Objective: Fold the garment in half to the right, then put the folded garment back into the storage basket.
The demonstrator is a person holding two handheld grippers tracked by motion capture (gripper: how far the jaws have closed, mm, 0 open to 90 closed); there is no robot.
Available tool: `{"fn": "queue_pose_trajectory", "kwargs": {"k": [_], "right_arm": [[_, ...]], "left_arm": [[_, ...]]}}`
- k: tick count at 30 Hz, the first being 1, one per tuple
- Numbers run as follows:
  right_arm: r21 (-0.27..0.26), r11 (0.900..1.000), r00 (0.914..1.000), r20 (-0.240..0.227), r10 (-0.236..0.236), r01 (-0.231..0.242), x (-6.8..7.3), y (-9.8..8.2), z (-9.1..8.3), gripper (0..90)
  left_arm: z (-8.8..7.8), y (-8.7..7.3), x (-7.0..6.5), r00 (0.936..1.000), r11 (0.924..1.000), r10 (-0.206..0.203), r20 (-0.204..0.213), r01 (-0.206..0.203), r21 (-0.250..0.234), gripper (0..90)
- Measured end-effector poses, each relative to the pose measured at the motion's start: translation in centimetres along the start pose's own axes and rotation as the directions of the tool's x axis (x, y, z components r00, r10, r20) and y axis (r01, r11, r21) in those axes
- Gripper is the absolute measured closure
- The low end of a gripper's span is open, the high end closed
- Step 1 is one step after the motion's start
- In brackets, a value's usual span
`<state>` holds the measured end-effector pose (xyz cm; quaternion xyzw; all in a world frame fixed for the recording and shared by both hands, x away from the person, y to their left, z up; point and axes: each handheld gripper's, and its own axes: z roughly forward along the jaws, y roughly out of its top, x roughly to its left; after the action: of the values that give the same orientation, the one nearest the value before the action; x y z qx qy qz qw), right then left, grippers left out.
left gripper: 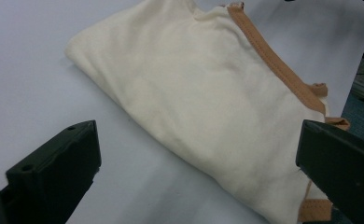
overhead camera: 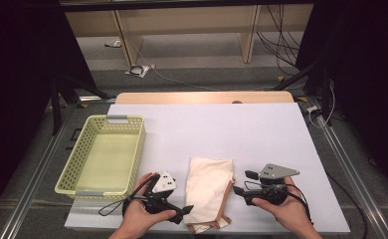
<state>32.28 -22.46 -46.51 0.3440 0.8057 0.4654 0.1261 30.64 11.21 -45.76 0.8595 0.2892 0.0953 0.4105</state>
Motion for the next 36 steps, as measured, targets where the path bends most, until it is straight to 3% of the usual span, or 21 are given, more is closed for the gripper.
{"fn": "queue_pose_trajectory", "kwargs": {"k": [11,25,31,36], "right_arm": [[0.004,1.000,0.9986,0.051,0.011,-0.011,-0.1,-0.7,-1.0,26.7],[0.003,1.000,0.9974,0.072,0.005,-0.005,0.1,-1.2,-1.8,26.8],[-0.022,1.000,0.9965,0.084,-0.001,0.003,0.1,-1.1,-2.0,27.0],[-0.025,1.000,0.9960,0.089,-0.003,0.005,0.0,-1.3,-1.9,28.1]], "left_arm": [[-0.1,-0.2,0.3,0.9999,0.9998,-0.013,-0.009,0.013,-0.011,0.0],[-0.2,0.0,0.3,0.9994,0.9999,-0.007,-0.033,0.007,-0.009,0.0],[-0.2,0.0,0.5,0.9995,0.9998,-0.015,-0.029,0.014,-0.014,0.0],[0.3,0.2,0.5,0.9996,0.9999,-0.007,-0.029,0.007,0.010,0.0]]}}
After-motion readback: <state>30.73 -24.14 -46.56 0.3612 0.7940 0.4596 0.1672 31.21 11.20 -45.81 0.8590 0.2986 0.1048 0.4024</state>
